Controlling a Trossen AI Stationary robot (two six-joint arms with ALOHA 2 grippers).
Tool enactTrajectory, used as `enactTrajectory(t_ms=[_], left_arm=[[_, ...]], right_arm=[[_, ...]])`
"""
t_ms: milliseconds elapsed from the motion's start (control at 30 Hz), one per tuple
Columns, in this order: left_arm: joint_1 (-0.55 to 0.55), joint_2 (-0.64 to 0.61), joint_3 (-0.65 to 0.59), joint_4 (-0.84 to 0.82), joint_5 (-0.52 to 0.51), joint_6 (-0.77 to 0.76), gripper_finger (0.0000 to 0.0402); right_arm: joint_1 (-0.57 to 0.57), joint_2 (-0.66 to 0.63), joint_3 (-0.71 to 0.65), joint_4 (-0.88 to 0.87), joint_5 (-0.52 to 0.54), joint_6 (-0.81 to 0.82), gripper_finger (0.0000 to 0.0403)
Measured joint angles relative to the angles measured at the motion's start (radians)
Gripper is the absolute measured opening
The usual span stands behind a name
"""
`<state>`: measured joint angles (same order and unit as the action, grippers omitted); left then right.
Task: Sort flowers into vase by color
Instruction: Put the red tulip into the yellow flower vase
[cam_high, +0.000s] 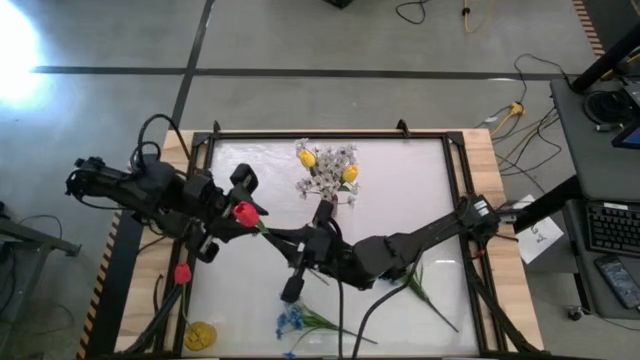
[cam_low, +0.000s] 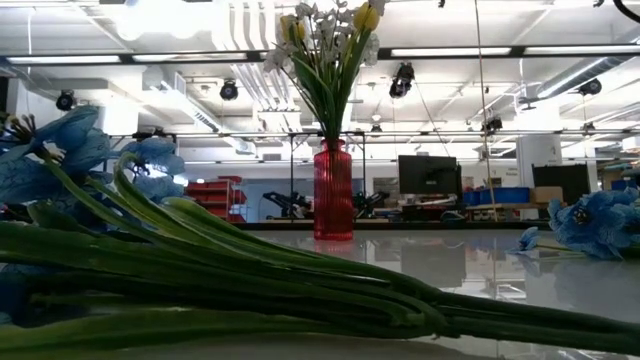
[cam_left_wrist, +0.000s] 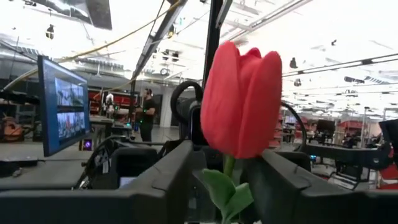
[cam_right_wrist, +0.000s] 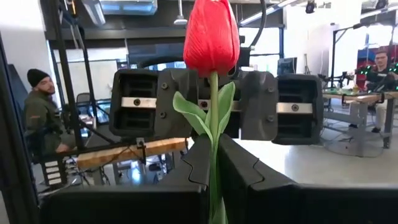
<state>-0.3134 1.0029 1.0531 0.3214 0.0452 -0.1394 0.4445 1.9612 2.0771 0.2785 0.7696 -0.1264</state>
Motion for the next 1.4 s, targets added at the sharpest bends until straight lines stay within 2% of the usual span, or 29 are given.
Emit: enactTrajectory(t_ms=[267, 333, 400, 500, 567, 733, 833, 933, 1100, 1300, 1400], left_arm=[[0.0, 0.003, 0.0, -0.009, 0.005, -0.002, 0.0019], [0.0, 0.004, 0.0, -0.011, 0.02, 0.0, 0.0006], [0.0, 0.001, 0.0, -0.018, 0.029, 0.0, 0.0005], [0.001, -0.016, 0.001, -0.047, 0.057, 0.0, 0.0001], [0.001, -0.037, 0.029, -0.139, 0.074, 0.0, 0.0001], [0.0, -0.081, 0.173, -0.526, 0.081, 0.047, 0.0], [0.0, -0.095, 0.266, -0.711, 0.186, 0.052, 0.0], [-0.028, -0.108, 0.317, -0.818, 0.291, 0.02, 0.0], [-0.206, -0.129, 0.319, -0.857, 0.303, -0.039, 0.0], [-0.558, -0.111, 0.313, -0.88, 0.066, -0.031, 0.0], [-0.743, -0.079, 0.312, -0.926, -0.099, -0.02, 0.0]], right_arm=[[0.0, 0.005, 0.002, 0.047, -0.006, -0.042, 0.0013], [0.0, 0.005, 0.001, 0.045, -0.008, -0.042, 0.0018], [0.0, 0.005, -0.001, 0.041, -0.009, -0.042, 0.0037], [0.001, 0.005, -0.001, 0.04, -0.01, -0.048, 0.009], [0.003, 0.005, -0.001, 0.041, -0.01, -0.049, 0.0132], [0.03, -0.011, -0.002, 0.039, -0.009, -0.063, 0.0223], [0.048, -0.024, -0.002, 0.042, -0.009, -0.099, 0.0259], [0.067, -0.036, -0.002, 0.041, 0.015, -0.116, 0.0281], [0.083, -0.041, -0.002, 0.041, 0.142, -0.136, 0.0294], [0.086, -0.041, -0.002, 0.04, 0.201, -0.136, 0.0285], [0.085, -0.041, -0.002, 0.041, 0.201, -0.133, 0.0277]])
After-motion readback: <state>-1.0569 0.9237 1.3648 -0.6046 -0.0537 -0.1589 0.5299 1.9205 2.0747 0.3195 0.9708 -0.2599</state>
